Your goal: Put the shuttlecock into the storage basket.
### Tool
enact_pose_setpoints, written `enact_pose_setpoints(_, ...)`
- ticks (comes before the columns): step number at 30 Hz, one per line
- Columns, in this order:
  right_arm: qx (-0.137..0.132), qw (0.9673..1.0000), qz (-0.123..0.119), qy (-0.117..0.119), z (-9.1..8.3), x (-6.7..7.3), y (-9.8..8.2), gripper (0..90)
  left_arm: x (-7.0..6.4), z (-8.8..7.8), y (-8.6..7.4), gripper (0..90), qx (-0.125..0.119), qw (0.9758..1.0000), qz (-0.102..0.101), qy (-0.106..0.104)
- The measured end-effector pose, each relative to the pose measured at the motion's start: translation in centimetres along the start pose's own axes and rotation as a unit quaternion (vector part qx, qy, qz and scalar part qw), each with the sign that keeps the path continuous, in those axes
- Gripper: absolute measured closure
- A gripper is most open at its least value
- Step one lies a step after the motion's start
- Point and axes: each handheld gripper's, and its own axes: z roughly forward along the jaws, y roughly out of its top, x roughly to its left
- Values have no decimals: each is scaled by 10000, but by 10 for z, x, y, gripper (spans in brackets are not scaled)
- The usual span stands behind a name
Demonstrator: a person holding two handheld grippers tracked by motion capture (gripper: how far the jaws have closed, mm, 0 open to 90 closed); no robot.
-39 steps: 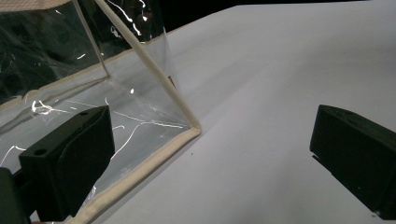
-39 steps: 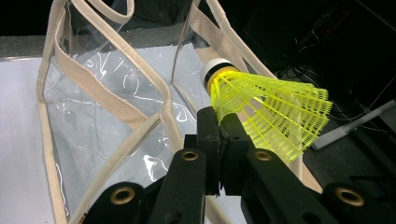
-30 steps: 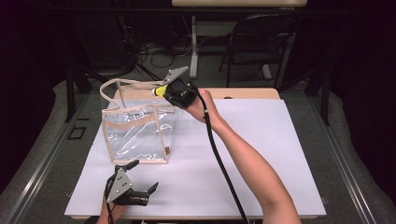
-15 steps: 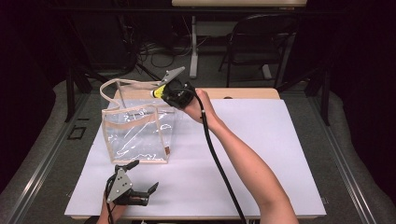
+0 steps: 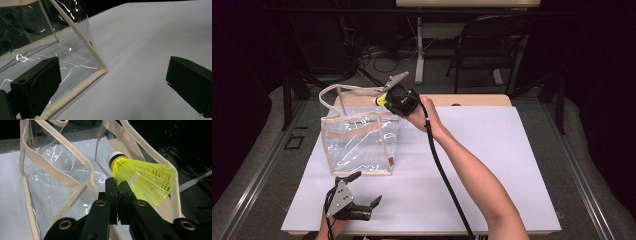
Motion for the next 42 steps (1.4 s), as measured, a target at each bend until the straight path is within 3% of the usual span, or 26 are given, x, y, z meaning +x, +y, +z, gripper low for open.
enact_pose_setpoints(13,42,10000,73,9,4,-1,0,861,0,0,0,0,-2,10000,0,-6)
enact_pose_setpoints(20,-148,9995,261,-4,-2,-4,0,650,0,0,0,0,-11,10000,-2,-4)
enact_pose_setpoints(29,-173,9983,563,17,-15,-10,-4,320,1,-1,0,0,-8,10000,-8,4)
enact_pose_setpoints(42,-278,9974,652,153,-35,-16,-17,147,1,0,0,0,5,10000,-33,27)
